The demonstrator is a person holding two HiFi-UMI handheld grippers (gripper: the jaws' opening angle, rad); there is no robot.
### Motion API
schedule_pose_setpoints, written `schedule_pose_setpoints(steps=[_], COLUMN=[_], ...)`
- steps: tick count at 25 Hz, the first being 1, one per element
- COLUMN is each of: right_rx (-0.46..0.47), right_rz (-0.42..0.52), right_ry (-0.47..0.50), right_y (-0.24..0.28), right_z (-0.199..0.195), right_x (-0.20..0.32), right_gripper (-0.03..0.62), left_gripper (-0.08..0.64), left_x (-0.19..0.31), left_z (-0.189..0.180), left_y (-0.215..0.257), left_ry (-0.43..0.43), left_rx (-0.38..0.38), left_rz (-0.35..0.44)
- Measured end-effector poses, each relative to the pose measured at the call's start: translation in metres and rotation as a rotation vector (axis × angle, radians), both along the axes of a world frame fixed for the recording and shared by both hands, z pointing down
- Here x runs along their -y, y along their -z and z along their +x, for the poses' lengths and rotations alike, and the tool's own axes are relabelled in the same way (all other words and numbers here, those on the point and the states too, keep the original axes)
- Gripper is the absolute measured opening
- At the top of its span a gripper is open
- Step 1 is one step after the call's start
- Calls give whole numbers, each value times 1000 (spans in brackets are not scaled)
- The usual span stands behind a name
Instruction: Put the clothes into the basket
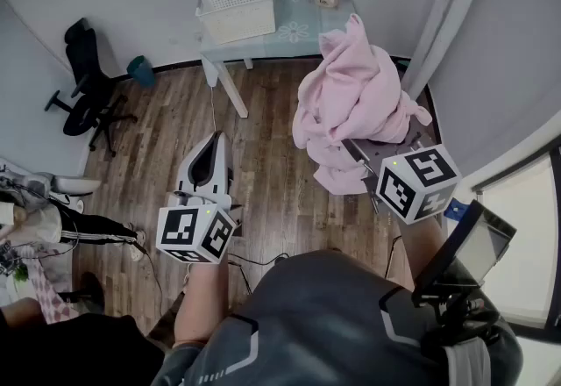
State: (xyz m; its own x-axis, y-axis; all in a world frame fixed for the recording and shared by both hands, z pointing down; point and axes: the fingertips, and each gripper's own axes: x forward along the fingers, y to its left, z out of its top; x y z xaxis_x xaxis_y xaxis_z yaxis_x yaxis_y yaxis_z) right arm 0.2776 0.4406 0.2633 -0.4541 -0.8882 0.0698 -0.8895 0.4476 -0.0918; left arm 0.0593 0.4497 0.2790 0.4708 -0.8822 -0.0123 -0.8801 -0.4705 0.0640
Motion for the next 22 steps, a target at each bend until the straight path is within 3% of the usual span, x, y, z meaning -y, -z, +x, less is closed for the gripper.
schedule_pose_setpoints(steps=[17, 19, 22], right_rx=[48, 60, 59], right_rz=[-22, -24, -36], right_ry=[-24, -32, -50], right_y=[-24, -32, -28], right_z=[8, 4, -31], right_x=[7, 10, 10], right_gripper=[385, 385, 385], left_gripper=[9, 9, 9], left_x=[7, 8, 7], left_z=[16, 8, -33], left_y=[-22, -32, -31], left_ry=[-40, -42, -36], left_rx=[8, 6, -21], left_rz=[7, 6, 7])
